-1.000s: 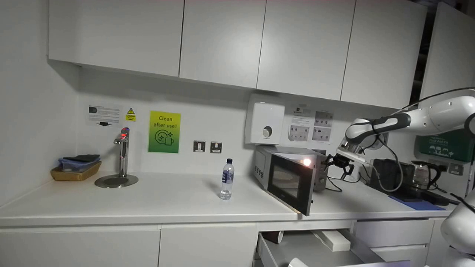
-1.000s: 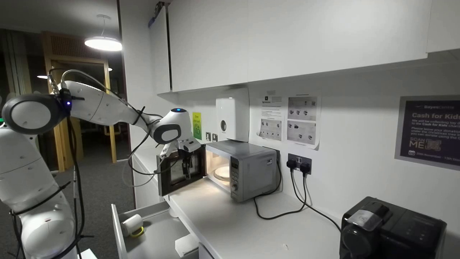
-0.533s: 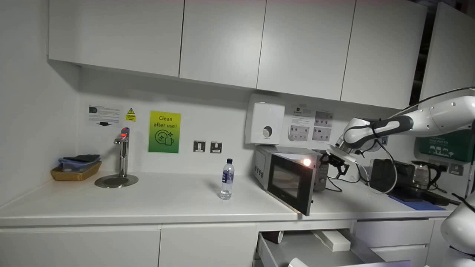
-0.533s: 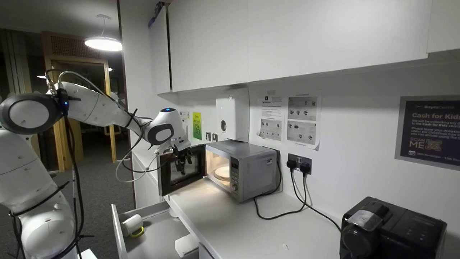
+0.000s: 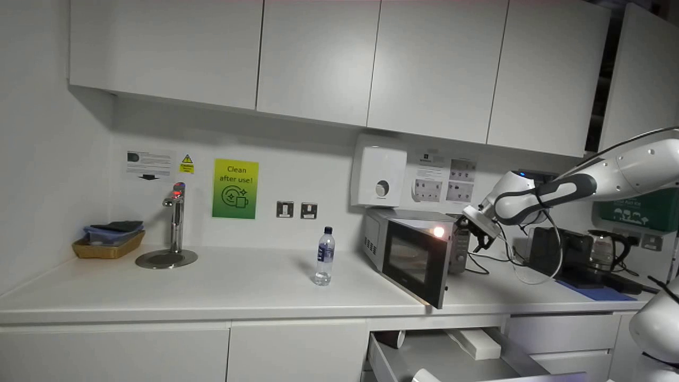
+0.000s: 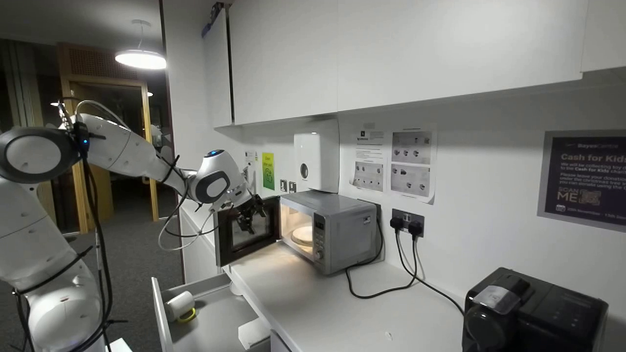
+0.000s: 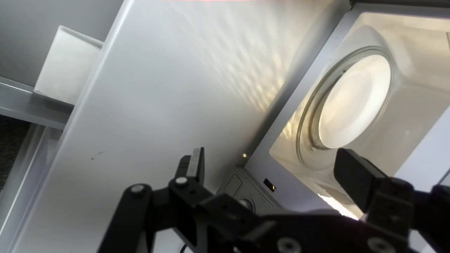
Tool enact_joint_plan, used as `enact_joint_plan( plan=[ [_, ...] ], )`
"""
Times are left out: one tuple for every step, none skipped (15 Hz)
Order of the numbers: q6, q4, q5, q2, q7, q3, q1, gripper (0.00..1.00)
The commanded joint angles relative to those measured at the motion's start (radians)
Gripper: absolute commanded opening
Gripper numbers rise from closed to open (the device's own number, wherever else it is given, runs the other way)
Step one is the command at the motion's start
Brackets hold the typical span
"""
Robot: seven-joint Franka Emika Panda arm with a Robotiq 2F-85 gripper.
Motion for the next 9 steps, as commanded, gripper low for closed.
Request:
enact_joint_plan(
  plan=[
    [0.011, -0.038, -0.003, -0.045, 0.032, 0.0, -0.001, 1.0],
    [0.012, -0.012, -0.006, -0.006, 0.019, -0.002, 0.001, 1.0],
    [0.012, -0.013, -0.005, -0.008, 0.019, -0.001, 0.001, 1.0],
    [0.012, -0.013, -0.005, -0.009, 0.019, -0.001, 0.001, 1.0],
    [0.012, -0.013, -0.005, -0.009, 0.019, -0.001, 0.001, 1.0],
    [0.012, -0.013, -0.005, -0.009, 0.019, -0.001, 0.001, 1.0],
    [0.012, -0.013, -0.005, -0.009, 0.019, -0.001, 0.001, 1.0],
    [0.012, -0.013, -0.005, -0.009, 0.019, -0.001, 0.001, 1.0],
    [0.012, -0.013, -0.005, -0.009, 0.019, -0.001, 0.001, 1.0]
  ],
)
